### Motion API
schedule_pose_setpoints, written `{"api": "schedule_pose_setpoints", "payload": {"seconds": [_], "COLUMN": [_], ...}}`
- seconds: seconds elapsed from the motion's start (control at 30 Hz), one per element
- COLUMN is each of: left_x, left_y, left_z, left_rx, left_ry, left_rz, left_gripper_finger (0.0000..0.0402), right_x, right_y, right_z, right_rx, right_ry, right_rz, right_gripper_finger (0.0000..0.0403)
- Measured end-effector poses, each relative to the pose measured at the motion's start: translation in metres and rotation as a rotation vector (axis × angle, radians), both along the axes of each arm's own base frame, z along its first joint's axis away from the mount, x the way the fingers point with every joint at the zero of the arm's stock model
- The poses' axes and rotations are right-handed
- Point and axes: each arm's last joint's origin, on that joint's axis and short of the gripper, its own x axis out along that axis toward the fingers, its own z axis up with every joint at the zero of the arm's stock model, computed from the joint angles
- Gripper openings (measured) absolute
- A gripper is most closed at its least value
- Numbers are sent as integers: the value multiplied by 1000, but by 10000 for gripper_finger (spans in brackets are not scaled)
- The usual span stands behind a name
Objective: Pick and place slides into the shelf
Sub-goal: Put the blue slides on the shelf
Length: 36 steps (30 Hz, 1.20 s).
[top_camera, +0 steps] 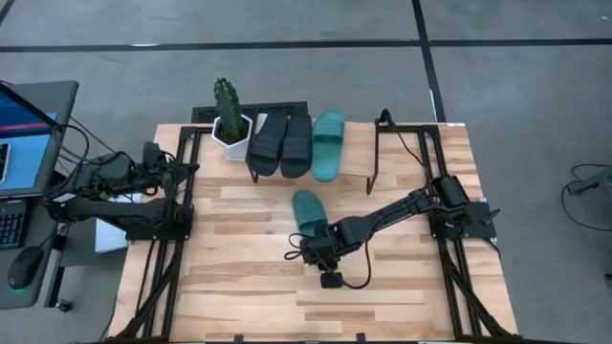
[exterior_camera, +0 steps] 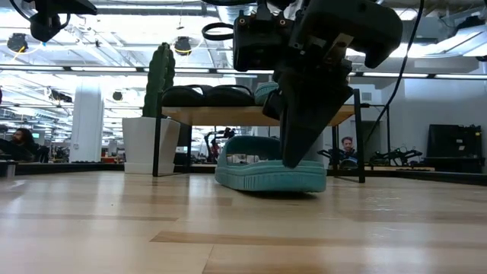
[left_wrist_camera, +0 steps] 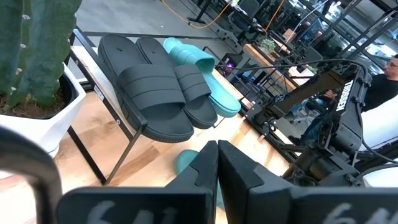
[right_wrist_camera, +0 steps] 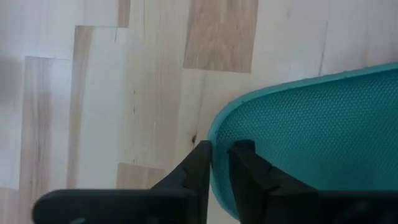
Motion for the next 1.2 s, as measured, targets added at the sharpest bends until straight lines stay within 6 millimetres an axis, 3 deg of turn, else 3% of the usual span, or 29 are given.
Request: {"api": "schedule_pose_setpoints", "payload": {"seconds": [0.3,0.73,1.07,1.2], "left_x": [0,0,0,0], "left_y": [0,0,0,0], "left_z": [0,0,0,0], "left_rx": [0,0,0,0], "left_ry": [0,0,0,0], "left_rz": [0,0,0,0], "left_gripper_finger": [0,0,0,0], "right_x": [1,-6,-2,-1], "right_y": [-3,-4,3,4], "right_z": [0,-2,-34,-36], "right_rx": [-2,-14,-13,-32], "right_ry": [4,83,157,152], "right_rz": [-10,-39,-21,-22], "right_gripper_finger": [83,104,143,154]}}
